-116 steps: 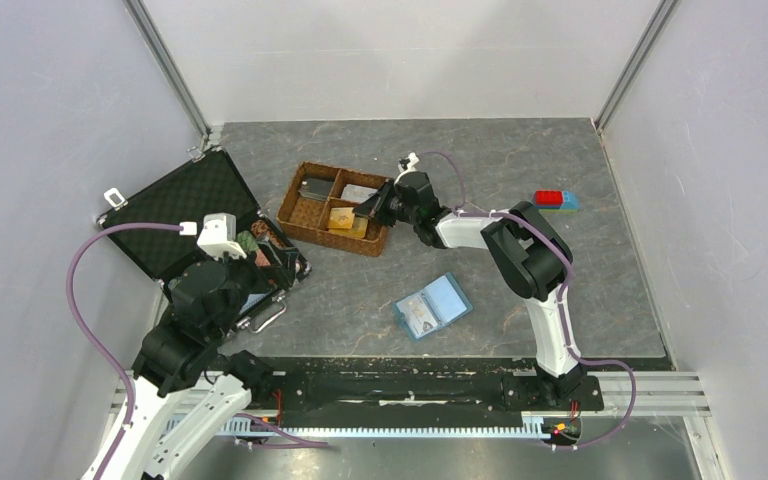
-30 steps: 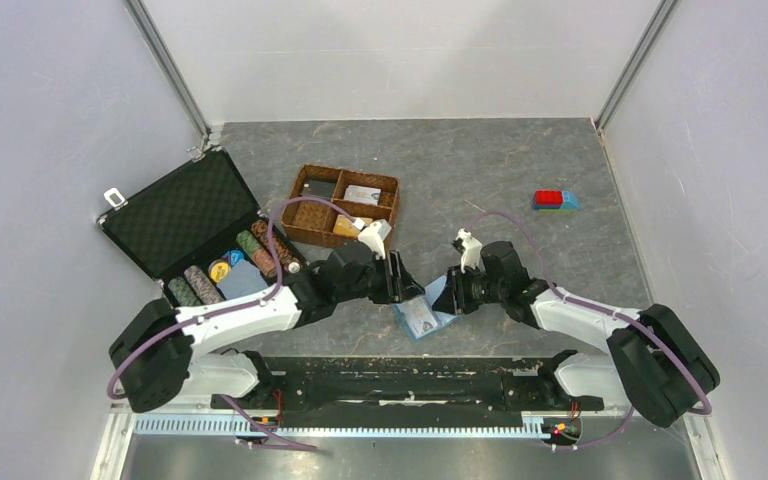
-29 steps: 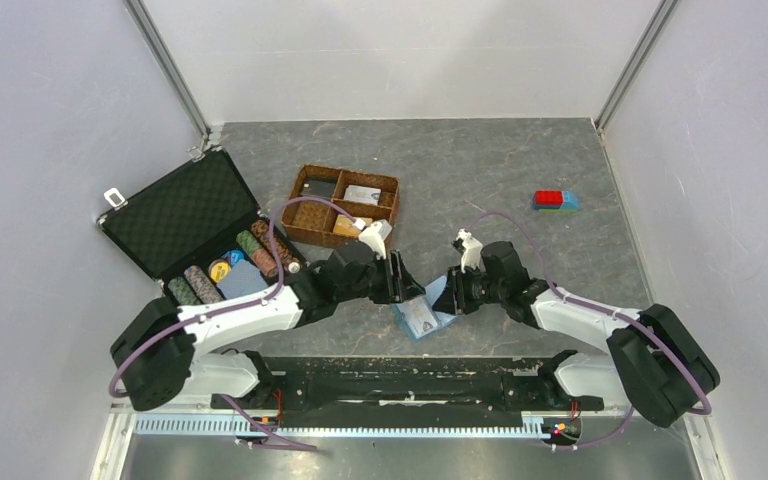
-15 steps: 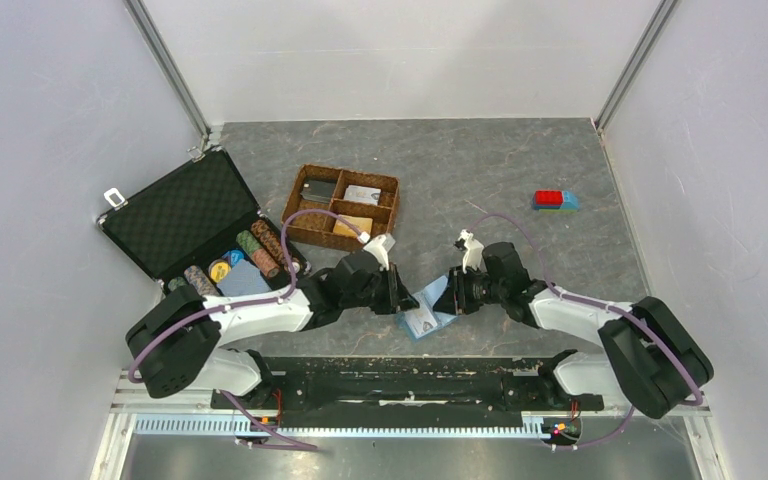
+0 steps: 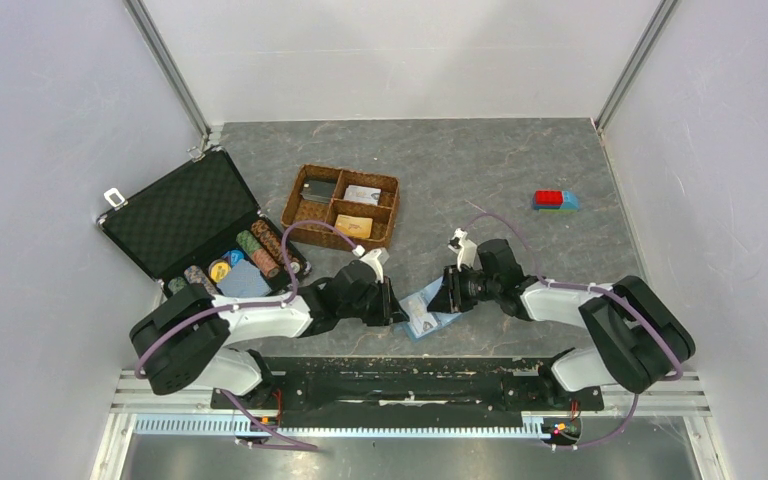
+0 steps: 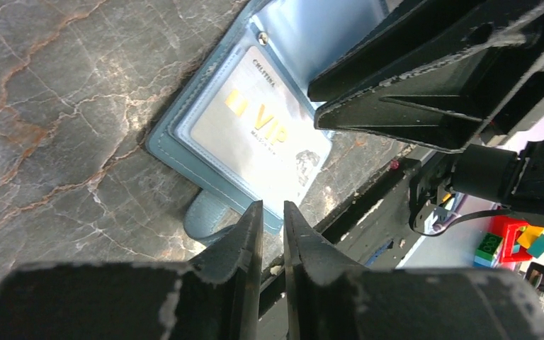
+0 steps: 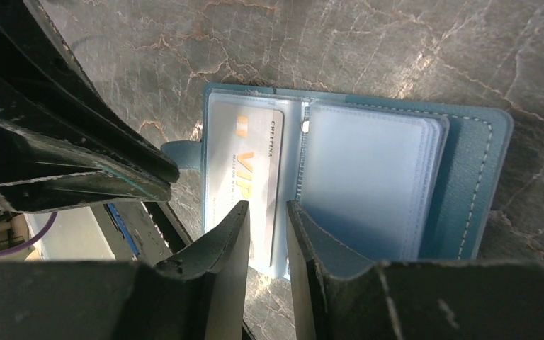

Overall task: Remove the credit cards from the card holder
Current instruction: Remove the credit card from the card holder.

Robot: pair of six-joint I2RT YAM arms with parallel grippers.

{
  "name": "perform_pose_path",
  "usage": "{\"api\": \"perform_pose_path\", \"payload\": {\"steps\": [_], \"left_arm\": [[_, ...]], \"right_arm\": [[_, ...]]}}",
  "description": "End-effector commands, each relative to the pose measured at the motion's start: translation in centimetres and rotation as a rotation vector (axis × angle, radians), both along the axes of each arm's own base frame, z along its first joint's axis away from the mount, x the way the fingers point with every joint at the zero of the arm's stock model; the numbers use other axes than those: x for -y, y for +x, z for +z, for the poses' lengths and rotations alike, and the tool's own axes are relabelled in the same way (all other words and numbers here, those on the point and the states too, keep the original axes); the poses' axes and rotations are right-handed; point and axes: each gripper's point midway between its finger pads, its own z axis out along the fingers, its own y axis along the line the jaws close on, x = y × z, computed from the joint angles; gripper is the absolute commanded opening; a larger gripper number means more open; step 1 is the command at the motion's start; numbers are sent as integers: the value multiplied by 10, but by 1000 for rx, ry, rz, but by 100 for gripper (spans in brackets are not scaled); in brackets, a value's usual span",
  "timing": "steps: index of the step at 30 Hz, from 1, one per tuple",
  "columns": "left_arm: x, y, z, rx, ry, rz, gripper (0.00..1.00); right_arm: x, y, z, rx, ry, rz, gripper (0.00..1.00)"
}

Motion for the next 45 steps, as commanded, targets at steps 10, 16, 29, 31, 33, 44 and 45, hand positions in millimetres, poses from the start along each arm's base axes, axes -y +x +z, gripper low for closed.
{"api": "perform_pose_path", "payload": {"steps": [10,16,29,31,33,44,45], "left_arm": [[5,11,-17,35,27,14,25],[6,11,-26,22,35,13,25],[4,9,-36,5,56,11,24],[3,9,-36,7,57,13,24],[2,9,-37,3,64,17,24],[-7,6,-46,-20,116,30,24],[-7,6,-48,-26,124,31,24]], "right_arm": [[-8,6,1,12,51,11,28],[-11,2,2,-6,74,22,28],[-16,-3,11,-36,140,34,22],[-17,-4,14,-41,165,32,16],[-16,-3,15,-42,174,28,9],[-2,2,15,-60,207,-8,0],[1,4,14,-60,205,-16,0]]}}
